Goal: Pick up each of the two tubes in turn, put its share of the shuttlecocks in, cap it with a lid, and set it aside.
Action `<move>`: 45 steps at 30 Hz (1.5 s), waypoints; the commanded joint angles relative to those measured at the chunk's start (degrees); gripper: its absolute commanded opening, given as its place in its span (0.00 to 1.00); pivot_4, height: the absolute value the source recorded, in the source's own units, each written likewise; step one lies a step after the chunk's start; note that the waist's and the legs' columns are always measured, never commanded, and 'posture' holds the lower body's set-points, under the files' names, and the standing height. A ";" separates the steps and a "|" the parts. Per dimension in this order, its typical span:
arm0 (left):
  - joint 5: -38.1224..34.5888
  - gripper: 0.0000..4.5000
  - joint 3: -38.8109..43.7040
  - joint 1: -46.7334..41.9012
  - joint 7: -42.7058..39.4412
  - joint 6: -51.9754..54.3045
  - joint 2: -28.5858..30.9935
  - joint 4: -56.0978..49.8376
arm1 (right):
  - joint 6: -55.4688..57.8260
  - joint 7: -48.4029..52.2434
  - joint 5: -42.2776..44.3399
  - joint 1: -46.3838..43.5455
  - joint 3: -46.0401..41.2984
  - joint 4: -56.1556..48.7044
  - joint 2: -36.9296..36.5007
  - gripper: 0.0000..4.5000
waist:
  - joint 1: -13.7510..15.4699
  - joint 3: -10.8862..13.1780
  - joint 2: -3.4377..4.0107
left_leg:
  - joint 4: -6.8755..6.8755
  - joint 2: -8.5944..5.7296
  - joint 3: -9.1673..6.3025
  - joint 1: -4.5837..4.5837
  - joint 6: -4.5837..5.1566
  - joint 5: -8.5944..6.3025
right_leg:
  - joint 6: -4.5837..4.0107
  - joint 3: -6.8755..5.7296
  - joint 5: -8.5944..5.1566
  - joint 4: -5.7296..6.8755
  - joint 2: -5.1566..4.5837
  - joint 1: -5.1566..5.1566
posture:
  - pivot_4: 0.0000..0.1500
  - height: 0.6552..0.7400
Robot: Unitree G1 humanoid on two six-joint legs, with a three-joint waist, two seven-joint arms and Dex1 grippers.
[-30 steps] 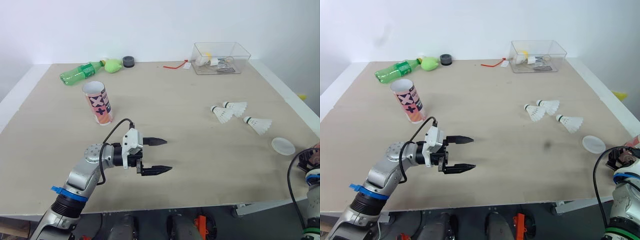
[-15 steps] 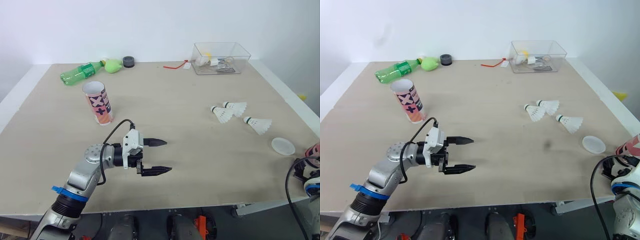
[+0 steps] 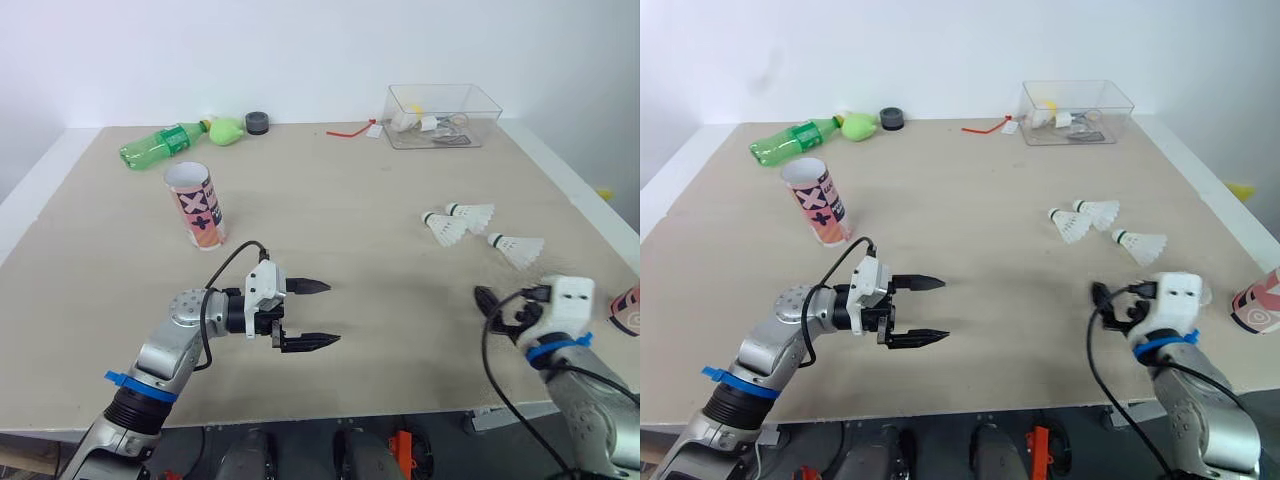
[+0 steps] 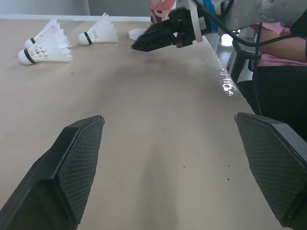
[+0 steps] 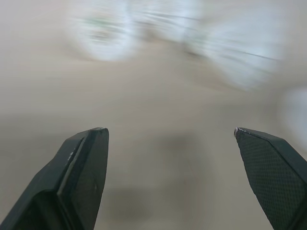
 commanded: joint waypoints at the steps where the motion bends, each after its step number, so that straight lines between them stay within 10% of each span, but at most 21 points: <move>1: -0.02 1.00 2.44 -0.44 2.21 -0.91 -0.22 0.64 | -9.64 17.45 0.60 -2.12 5.65 -3.19 -4.56 0.99 | 0.08 0.01 -0.02 | 0.00 0.00 -0.02 0.00 0.00 0.00 | 0.00 -0.03 0.00 0.00 0.01 0.00 | 1.00 1.00; 13: 2.32 1.00 9.25 3.62 13.26 -1.07 1.20 1.81 | -24.37 57.47 -0.88 -28.57 22.24 22.32 -6.00 0.99 | 0.12 0.26 -0.44 | 0.02 0.10 -0.11 0.00 0.00 0.01 | -0.20 -0.25 0.04 0.00 0.05 0.01 | 1.00 1.00; 28: 10.24 1.00 23.67 14.29 53.70 5.16 -10.33 -8.37 | -33.70 57.35 -8.91 -40.60 24.74 38.27 2.79 0.99 | 0.30 0.26 -0.46 | 0.04 -0.03 -0.13 -0.11 -0.17 -0.16 | -0.32 -0.51 0.28 0.01 -0.27 0.01 | 1.00 1.00; 45: 11.15 1.00 25.33 -1.44 52.49 1.01 -6.00 16.83 | -35.02 55.15 -10.49 -39.73 23.96 37.98 3.11 0.99 | 0.23 0.26 -0.49 | 0.04 0.08 -0.09 -0.08 -0.20 0.05 | -0.46 -0.66 0.53 0.03 -0.22 -0.01 | 1.00 1.00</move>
